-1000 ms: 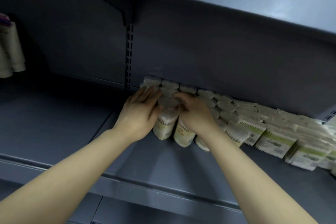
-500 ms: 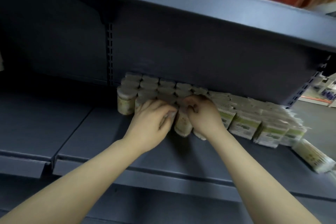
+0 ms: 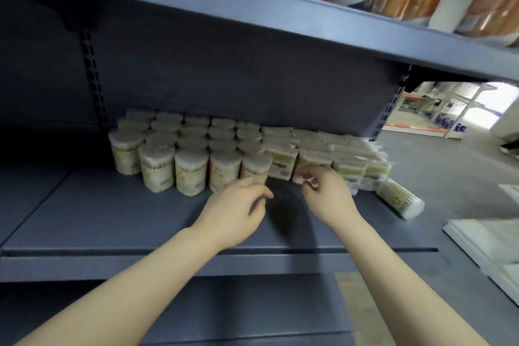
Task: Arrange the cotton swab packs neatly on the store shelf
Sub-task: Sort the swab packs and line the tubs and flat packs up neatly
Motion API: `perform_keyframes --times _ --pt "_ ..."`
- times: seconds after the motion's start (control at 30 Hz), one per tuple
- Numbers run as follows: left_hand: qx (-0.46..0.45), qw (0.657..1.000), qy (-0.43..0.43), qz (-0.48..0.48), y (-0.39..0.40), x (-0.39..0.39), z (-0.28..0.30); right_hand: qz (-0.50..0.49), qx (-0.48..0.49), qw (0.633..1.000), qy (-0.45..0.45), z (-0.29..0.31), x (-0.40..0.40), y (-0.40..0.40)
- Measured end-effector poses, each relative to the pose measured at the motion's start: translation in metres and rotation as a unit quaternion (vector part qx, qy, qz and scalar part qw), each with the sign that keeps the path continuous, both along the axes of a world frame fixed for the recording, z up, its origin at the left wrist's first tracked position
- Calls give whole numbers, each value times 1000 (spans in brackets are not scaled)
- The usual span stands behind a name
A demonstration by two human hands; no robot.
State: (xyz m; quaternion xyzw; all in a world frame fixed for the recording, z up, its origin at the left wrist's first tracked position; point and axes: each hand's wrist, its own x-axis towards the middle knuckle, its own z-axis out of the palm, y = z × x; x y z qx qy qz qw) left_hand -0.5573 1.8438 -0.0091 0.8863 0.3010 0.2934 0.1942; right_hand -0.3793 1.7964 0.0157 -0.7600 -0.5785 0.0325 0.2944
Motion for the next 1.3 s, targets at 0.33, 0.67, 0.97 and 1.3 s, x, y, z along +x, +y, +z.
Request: perform_keyframes --times 0.33,0.67,0.97,1.3 --pt "12 996 84 -41 -27 59 -4 -107 -23 994 -29 -15 87 -55" --pt "4 991 117 -61 -45 105 -11 -243 -44 967 -63 -24 143 -91" --pt "0 989 145 -36 -46 135 -15 -277 -83 957 -23 -39 176 -88" --pt "-30 992 123 -22 -39 149 -22 -278 -65 958 34 -54 195 -76"
